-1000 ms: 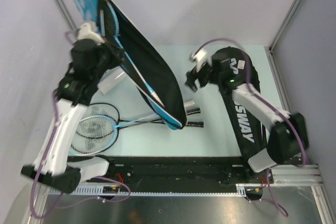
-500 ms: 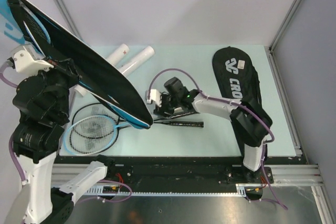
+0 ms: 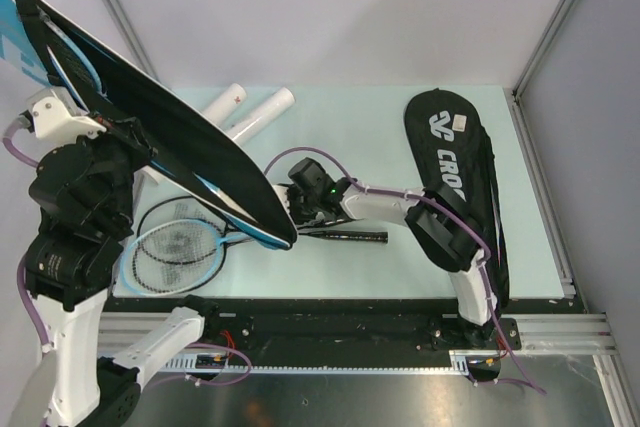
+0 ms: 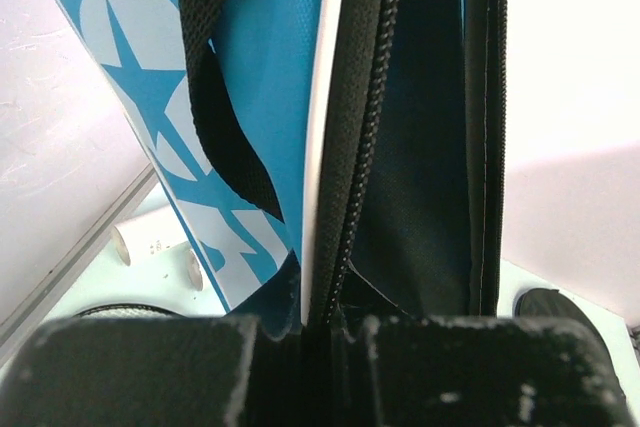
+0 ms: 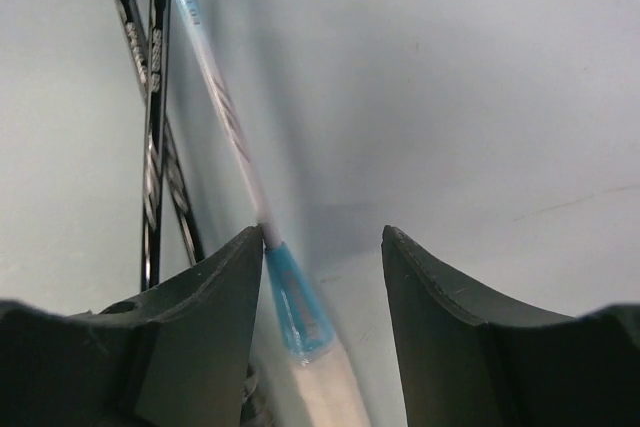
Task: Pack up the badminton gear
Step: Pick up the racket from the center of the board.
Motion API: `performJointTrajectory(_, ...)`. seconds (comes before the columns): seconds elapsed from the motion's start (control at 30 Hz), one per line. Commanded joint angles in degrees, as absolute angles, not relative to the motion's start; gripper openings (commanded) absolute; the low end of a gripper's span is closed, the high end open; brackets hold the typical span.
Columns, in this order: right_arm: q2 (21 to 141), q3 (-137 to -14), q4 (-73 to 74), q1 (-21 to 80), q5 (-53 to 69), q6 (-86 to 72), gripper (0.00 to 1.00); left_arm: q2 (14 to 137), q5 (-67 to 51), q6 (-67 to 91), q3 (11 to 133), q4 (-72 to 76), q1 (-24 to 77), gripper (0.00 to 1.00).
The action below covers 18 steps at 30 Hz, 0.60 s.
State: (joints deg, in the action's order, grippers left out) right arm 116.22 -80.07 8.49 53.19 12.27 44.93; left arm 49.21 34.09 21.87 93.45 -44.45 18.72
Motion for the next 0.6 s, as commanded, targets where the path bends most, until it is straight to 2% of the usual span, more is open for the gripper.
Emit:
performJointTrajectory(0.0, 120.0, -85.1, 7.6, 54.6, 10.3, 48.6, 0.55, 48.3, 33.9, 21.5, 94.4, -40.7, 18.7, 0.00)
performJointTrajectory(0.3, 125.3, -89.2, 7.1, 55.6, 12.4, 51.1, 0.52, 47.5, 34.8, 21.2, 95.0, -40.9, 18.7, 0.00)
performJointTrajectory(0.37, 126.1, -90.5, 6.6, 55.6, 11.1, 52.6, 0.39, 47.5, 34.7, 21.2, 94.9, -41.0, 18.7, 0.00)
performJointTrajectory(0.43, 125.5, -90.3, 6.5, 55.5, 10.2, 58.0, 0.32, 47.4, 34.8, 21.4, 94.6, -40.9, 18.7, 0.00)
performJointTrajectory(0.53, 122.1, -90.1, 4.0, 54.6, 6.8, 61.1, 0.12, 48.2, 36.0, 21.5, 95.0, -40.7, 18.7, 0.00)
performJointTrajectory(0.57, 121.2, -91.6, 4.0, 54.1, 6.1, 61.4, 0.00, 48.6, 36.2, 21.3, 95.4, -40.7, 18.7, 0.00)
